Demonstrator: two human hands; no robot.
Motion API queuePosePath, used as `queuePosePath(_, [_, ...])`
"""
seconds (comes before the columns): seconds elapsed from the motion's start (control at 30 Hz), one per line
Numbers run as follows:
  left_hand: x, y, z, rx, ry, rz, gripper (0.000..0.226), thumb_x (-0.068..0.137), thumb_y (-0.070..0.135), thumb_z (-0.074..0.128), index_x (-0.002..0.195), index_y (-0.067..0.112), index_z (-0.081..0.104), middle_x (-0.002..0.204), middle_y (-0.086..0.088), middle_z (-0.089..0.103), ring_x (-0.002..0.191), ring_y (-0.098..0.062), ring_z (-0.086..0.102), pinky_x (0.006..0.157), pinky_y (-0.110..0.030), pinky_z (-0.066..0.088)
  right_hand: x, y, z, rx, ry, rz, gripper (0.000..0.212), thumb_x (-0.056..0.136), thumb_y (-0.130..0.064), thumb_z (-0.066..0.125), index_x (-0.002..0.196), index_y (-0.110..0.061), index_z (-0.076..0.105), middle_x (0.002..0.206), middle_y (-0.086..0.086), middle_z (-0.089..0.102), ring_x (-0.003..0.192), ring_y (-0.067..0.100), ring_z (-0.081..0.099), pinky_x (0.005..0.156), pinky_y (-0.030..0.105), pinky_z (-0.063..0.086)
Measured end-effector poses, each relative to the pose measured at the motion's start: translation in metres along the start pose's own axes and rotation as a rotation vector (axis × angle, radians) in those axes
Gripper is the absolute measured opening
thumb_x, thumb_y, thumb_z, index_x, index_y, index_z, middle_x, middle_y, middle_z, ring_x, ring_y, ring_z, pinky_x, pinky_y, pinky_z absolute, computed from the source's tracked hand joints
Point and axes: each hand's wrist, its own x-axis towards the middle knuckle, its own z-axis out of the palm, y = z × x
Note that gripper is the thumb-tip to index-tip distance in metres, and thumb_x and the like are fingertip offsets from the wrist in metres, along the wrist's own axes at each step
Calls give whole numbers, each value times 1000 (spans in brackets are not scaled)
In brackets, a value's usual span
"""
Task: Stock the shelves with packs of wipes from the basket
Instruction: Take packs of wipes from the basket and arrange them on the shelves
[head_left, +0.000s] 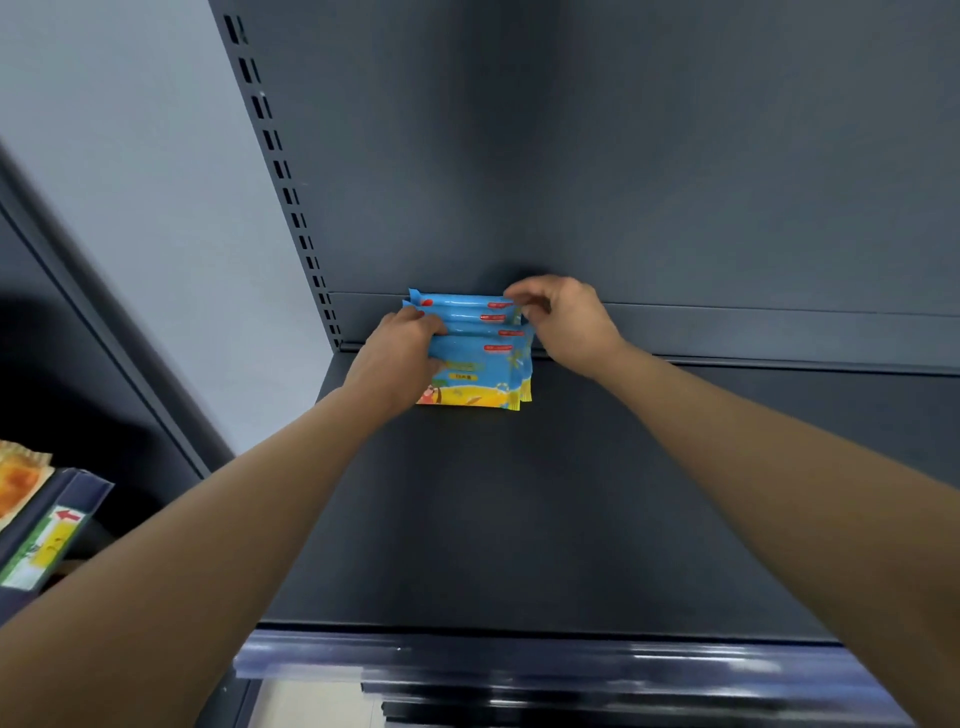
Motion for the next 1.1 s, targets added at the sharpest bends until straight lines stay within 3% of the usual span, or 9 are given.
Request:
queuePosePath(0.07, [3, 1, 3, 22, -3, -17, 42, 83, 13, 63, 124, 11, 51, 124, -11, 48, 112, -27, 44, 93, -38, 42, -5, 0, -4, -88, 21, 4, 32, 93, -3, 45, 119, -11, 62, 117, 10, 62, 110, 22, 56, 96, 34, 47])
queuePosePath(0.17, [2, 4, 10, 62, 6, -25, 52, 80, 18, 68, 125, 10, 43, 125, -11, 41, 113, -28, 42, 93, -39, 43, -14, 1, -8, -240, 51, -63, 31, 92, -8, 50, 120, -12, 60, 117, 8, 62, 115, 25, 49, 99, 42, 41])
queuePosePath(0.3, [-7, 9, 15, 250, 45, -31, 75, 74, 30, 72, 134, 11, 31, 130, -11, 36, 114, -29, 39, 87, -40, 45, -29, 5, -17, -364, 62, -127, 33, 92, -12, 51, 124, -14, 58, 124, 5, 60, 120, 24, 44, 100, 40, 38])
queuePosePath(0.47, [-25, 15, 16, 327, 95, -50, 93, 68, 44, 76, 138, 13, 25, 133, -11, 33, 118, -30, 35, 97, -44, 35, -52, 5, -26, -482, 55, -161, 37, 92, -16, 51, 130, -17, 52, 129, 1, 54, 124, 20, 38, 97, 34, 29])
queuePosePath(0.73, [-80, 89, -5, 204, 303, 140, 64, 75, 30, 72, 128, 8, 44, 127, -13, 44, 115, -33, 41, 95, -41, 29, -121, -5, -66, -671, 148, -268, 47, 89, -23, 57, 133, -11, 46, 134, 4, 48, 128, 24, 35, 99, 31, 20])
queuePosePath(0.97, [-162, 198, -21, 180, 471, 357, 58, 69, 19, 77, 119, 1, 54, 118, -19, 55, 107, -39, 52, 95, -45, 33, -227, -12, -129, -768, 257, -340, 49, 81, -19, 67, 126, -2, 53, 129, 14, 54, 126, 33, 44, 104, 44, 28])
queuePosePath(1.1, [-211, 259, -19, 184, 512, 444, 56, 70, 20, 75, 118, 2, 54, 117, -17, 55, 106, -39, 53, 95, -40, 26, -302, -1, -170, -797, 351, -347, 48, 77, -18, 69, 120, -2, 57, 123, 14, 58, 121, 34, 50, 102, 44, 31])
